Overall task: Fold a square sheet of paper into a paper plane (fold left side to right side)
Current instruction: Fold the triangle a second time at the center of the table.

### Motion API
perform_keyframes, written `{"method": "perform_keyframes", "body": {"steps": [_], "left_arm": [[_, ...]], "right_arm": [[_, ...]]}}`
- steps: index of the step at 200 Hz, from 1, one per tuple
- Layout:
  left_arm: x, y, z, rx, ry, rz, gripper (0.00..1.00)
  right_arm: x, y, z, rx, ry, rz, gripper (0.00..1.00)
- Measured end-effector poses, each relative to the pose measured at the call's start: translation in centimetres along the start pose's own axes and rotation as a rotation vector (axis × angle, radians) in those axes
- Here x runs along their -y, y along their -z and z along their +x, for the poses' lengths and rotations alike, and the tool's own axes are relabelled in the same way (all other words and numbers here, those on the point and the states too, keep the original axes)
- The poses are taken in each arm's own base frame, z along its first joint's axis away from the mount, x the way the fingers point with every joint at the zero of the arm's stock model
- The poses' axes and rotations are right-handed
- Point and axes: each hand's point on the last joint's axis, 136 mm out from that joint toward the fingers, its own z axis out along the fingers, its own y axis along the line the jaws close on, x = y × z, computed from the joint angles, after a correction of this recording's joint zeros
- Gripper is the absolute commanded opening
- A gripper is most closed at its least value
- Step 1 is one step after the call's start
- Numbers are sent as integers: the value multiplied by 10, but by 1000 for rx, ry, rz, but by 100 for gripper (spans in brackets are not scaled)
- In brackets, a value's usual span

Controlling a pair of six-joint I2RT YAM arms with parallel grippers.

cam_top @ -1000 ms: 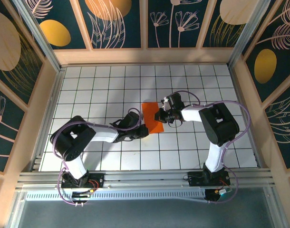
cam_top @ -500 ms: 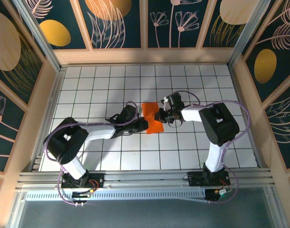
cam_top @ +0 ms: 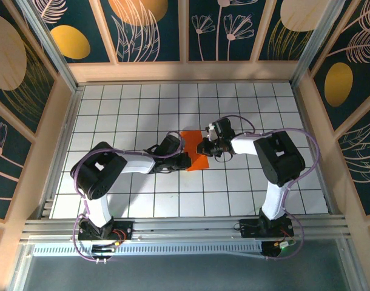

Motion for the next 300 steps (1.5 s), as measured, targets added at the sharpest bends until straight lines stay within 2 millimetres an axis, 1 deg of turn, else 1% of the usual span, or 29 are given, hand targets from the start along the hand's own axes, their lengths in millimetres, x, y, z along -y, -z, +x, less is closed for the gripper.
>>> {"method": "perform_keyframes", "body": {"steps": [37,56,72,106,132,150,171,198,217,232,266,300], "left_arm": [[0,0,0,3,-1,-4,0],[-1,0,0,5,-1,-6,0],[-1,0,0,5,-1,-6,0],[-1,0,-1,6,-1,-5,0],[1,0,-2,7,-1,-4,0],[2,0,-4,5,0,-9,0],[9,1,-9,11,-2,-3,0],[22,3,-19,26,-12,25,0],[29,0,-23,26,-17,40,0],[30,-5,-21,13,-18,42,0],[22,-19,-10,-27,-19,17,0],[24,-21,-8,-32,-27,18,0]], "right_arm": [[-10,5,-13,23,13,-13,0],[-12,8,-20,37,12,-20,0],[-10,10,-21,40,8,-22,0],[-7,8,-22,39,3,-21,0],[8,1,-16,23,-24,-3,0],[10,1,-18,26,-27,-14,0],[10,1,-18,27,-27,-14,0],[11,1,-18,30,-25,-16,0],[11,1,-18,31,-25,-16,0],[11,1,-18,31,-25,-17,0],[11,1,-18,31,-25,-16,0],[11,1,-18,31,-25,-14,0]]}}
